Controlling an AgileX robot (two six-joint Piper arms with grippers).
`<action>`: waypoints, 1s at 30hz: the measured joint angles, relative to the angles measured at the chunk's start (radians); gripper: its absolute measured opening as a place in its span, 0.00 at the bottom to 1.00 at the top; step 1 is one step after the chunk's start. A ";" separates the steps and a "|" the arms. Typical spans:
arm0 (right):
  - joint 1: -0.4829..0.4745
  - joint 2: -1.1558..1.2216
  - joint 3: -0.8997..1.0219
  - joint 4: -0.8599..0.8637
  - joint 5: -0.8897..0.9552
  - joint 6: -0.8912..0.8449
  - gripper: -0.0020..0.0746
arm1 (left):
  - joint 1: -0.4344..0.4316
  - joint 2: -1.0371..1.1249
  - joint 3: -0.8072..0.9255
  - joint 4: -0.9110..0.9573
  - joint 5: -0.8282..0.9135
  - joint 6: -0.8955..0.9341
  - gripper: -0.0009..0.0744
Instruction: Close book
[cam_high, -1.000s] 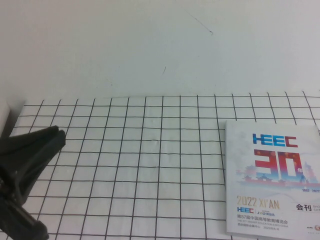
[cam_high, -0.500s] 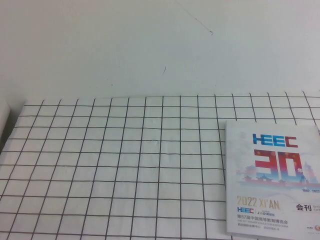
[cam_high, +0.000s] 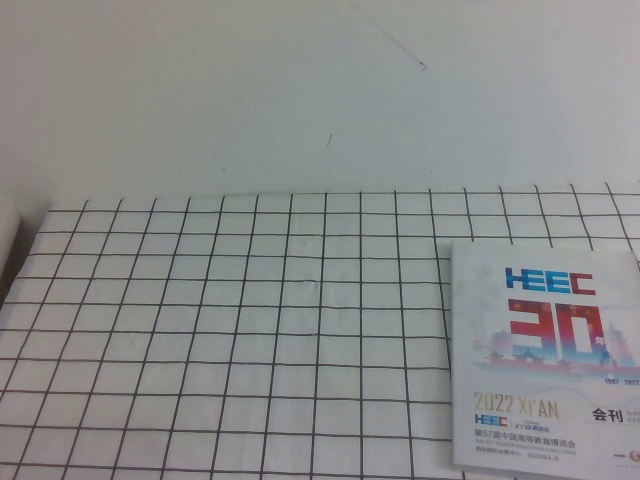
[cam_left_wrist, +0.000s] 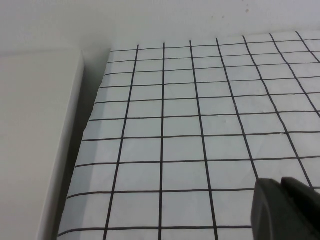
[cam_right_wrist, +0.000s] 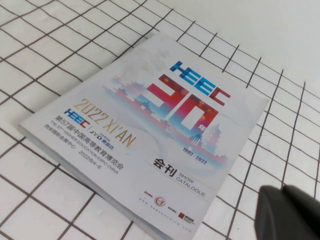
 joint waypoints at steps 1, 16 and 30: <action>0.000 0.000 0.000 0.000 0.000 0.000 0.02 | 0.000 0.000 0.000 -0.002 0.003 0.000 0.01; 0.000 0.000 0.000 0.000 0.000 0.000 0.02 | 0.000 0.000 -0.001 -0.004 0.003 0.001 0.01; -0.089 -0.037 0.051 0.010 -0.154 0.013 0.02 | 0.000 0.000 -0.001 -0.004 0.005 0.001 0.01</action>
